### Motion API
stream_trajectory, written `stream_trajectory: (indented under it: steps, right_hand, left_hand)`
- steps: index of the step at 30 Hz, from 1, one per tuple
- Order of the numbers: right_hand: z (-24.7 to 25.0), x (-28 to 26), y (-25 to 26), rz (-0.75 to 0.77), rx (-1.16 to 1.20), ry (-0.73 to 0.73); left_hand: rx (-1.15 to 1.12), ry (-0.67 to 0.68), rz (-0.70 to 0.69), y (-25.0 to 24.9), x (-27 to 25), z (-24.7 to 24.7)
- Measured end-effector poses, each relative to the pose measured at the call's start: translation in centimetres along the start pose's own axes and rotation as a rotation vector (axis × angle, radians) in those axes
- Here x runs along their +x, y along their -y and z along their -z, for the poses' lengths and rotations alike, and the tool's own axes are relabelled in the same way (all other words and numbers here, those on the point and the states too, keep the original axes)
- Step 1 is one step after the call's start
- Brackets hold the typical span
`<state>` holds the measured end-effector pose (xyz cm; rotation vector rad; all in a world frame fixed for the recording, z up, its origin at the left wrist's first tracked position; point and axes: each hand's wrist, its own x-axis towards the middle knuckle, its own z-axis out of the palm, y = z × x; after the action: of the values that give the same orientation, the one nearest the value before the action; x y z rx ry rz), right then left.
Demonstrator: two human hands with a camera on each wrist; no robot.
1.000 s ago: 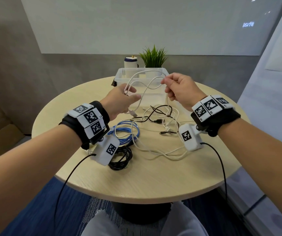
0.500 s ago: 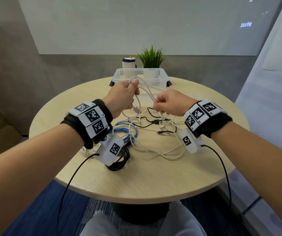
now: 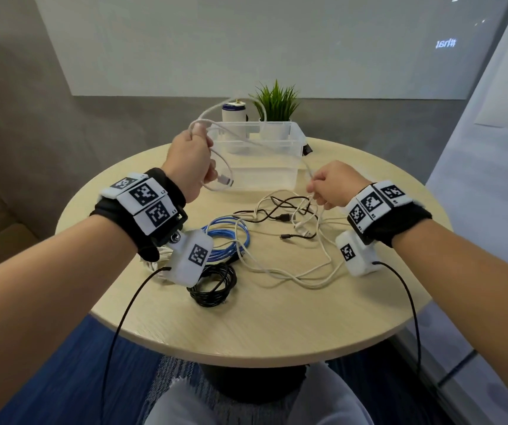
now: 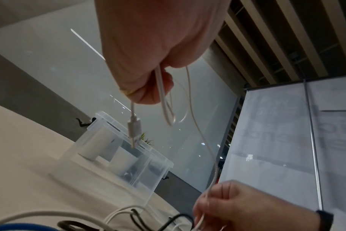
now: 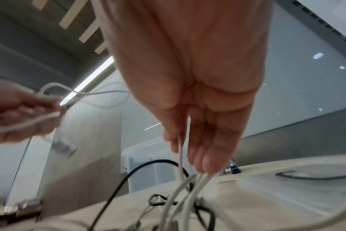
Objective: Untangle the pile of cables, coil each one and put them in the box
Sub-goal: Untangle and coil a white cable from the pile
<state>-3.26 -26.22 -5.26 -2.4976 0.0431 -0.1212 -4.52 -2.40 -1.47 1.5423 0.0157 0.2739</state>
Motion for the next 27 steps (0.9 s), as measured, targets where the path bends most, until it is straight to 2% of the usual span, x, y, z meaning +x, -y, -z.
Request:
stream_trajectory:
  steps: [3, 6, 9, 13, 17, 20, 24, 27]
  right_hand:
    - [0.7, -0.1, 0.9, 0.024, 0.238, -0.110]
    - [1.5, -0.1, 1.6, -0.023, 0.558, -0.137]
    - [2.3, 0.4, 1.7, 0.028, 0.550, -0.247]
    - [3.2, 0.6, 2.4, 0.097, 0.618, -0.352]
    - [3.1, 0.1, 2.8, 0.149, 0.567, -0.240]
    - [2.5, -0.4, 2.8, 0.138, 0.498, -0.130]
    - [2.0, -1.0, 3.1, 0.094, 0.394, -0.026]
    - [1.8, -1.2, 3.3, 0.036, 0.418, 0.017]
  left_hand:
    - [0.184, 0.116, 0.111, 0.8, -0.5, -0.3]
    - [0.308, 0.227, 0.215, 1.5, -1.3, -0.6]
    - [0.359, 0.303, 0.263, 1.7, -1.7, -0.6]
    - [0.319, 0.274, 0.260, 1.3, -1.4, -0.5]
    - [0.200, 0.230, 0.253, 0.3, -1.0, -0.2]
    - [0.281, 0.272, 0.200, 0.0, -1.0, -0.1]
    - [0.575, 0.379, 0.163, 0.3, -1.5, 0.1]
    - [0.918, 0.391, 0.126, 0.2, -1.5, 0.4]
